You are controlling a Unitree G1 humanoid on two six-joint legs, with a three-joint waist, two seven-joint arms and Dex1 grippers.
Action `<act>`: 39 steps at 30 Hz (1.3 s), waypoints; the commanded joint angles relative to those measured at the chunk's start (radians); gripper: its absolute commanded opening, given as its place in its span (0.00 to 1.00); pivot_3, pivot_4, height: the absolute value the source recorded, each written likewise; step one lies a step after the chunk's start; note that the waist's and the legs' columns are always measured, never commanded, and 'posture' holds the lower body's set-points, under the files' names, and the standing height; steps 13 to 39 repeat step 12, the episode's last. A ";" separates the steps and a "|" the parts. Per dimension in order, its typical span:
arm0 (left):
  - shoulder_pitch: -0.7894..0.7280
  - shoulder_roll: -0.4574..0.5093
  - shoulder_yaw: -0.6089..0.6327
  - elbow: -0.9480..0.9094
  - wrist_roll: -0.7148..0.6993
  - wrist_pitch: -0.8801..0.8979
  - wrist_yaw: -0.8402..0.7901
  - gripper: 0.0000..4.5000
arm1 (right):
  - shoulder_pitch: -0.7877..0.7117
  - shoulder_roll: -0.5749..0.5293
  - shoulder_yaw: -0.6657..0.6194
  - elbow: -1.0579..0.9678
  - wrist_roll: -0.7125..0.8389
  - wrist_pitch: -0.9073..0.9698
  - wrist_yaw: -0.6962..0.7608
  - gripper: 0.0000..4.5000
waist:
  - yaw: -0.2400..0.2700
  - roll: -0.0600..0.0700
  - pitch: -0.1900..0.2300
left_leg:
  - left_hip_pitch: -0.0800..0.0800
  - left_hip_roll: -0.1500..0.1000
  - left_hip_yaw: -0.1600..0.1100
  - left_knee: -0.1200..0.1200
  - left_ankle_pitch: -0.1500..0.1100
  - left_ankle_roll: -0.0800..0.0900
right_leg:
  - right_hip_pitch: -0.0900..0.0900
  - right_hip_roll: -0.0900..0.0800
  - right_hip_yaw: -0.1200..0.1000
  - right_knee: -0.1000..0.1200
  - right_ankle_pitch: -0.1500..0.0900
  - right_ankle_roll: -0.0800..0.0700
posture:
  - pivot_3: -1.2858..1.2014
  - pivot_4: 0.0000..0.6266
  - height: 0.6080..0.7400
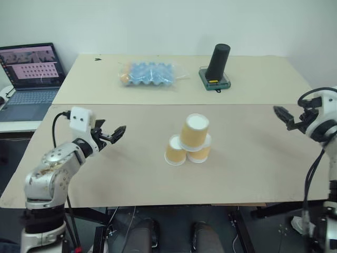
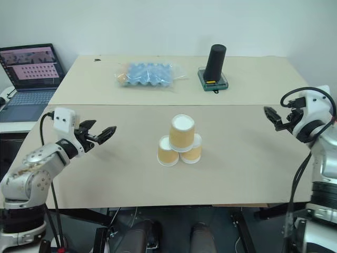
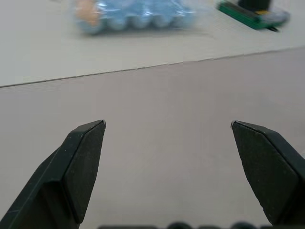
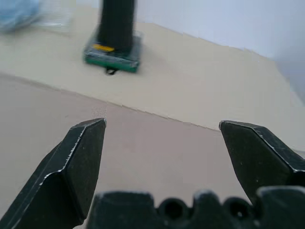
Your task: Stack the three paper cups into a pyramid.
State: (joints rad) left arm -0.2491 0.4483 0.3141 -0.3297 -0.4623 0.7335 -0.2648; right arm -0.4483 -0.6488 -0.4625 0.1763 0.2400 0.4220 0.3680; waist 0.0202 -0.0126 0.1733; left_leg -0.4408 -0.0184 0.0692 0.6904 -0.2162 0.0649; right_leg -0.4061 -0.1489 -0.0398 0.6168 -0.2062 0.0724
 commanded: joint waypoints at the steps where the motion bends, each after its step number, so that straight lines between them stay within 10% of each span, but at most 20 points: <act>1: 0.011 -0.057 0.062 -0.009 0.078 -0.117 0.128 1.00 | 0.087 0.094 -0.016 -0.077 -0.029 -0.035 -0.131 0.99 | 0.007 -0.001 -0.001 | 0.000 0.000 0.000 -0.001 0.000 0.000 | 0.000 0.000 0.000 -0.002 0.000 0.000 | 0.52 0.24 0.90; 12: -0.027 -0.128 0.130 0.212 0.173 -0.378 0.254 1.00 | 0.157 0.216 0.022 0.011 -0.031 -0.209 -0.163 0.99 | -0.012 0.001 -0.002 | 0.000 -0.001 0.002 -0.003 0.001 0.015 | 0.000 0.002 0.001 -0.002 0.000 0.000 | 0.52 0.24 0.90; 39: -0.027 -0.128 0.130 0.212 0.173 -0.378 0.254 1.00 | 0.157 0.216 0.022 0.011 -0.031 -0.209 -0.163 0.99 | -0.012 0.001 -0.002 | 0.000 -0.001 0.002 -0.003 0.001 0.015 | 0.000 0.002 0.001 -0.002 0.000 0.000 | 0.52 0.24 0.90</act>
